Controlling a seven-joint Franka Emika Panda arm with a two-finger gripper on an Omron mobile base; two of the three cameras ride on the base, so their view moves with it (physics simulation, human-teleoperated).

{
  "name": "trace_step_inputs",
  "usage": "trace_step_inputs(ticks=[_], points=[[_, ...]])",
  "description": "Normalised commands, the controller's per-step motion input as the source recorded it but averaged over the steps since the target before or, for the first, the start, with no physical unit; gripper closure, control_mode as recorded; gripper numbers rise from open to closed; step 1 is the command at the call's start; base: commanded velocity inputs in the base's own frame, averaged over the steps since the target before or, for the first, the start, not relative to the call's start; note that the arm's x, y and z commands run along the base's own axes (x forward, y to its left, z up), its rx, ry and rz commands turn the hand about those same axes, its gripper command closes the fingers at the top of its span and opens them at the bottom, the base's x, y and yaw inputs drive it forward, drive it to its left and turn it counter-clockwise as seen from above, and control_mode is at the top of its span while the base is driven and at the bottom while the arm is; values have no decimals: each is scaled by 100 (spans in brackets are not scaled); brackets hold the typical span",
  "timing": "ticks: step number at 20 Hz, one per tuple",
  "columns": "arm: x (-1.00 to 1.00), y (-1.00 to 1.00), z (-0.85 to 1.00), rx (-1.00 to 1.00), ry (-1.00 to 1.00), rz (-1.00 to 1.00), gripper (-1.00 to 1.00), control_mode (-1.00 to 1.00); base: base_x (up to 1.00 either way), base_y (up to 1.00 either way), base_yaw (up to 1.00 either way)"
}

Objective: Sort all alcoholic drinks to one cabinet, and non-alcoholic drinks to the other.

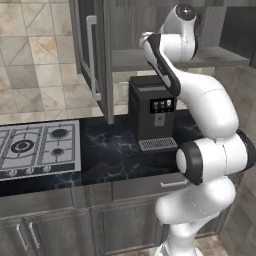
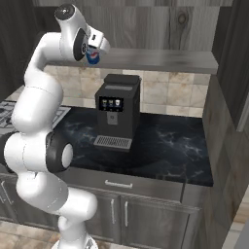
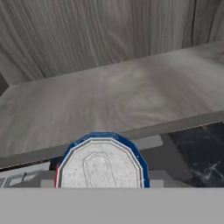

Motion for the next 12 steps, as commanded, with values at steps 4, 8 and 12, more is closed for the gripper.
trace_step_inputs(ticks=[4,8,12], points=[[86,-3,-5,0,3,-5,100,-100,0,0,0],[80,-2,-28,0,3,-5,100,-100,0,0,0],[65,0,-35,0,2,-3,100,-100,0,0,0]])
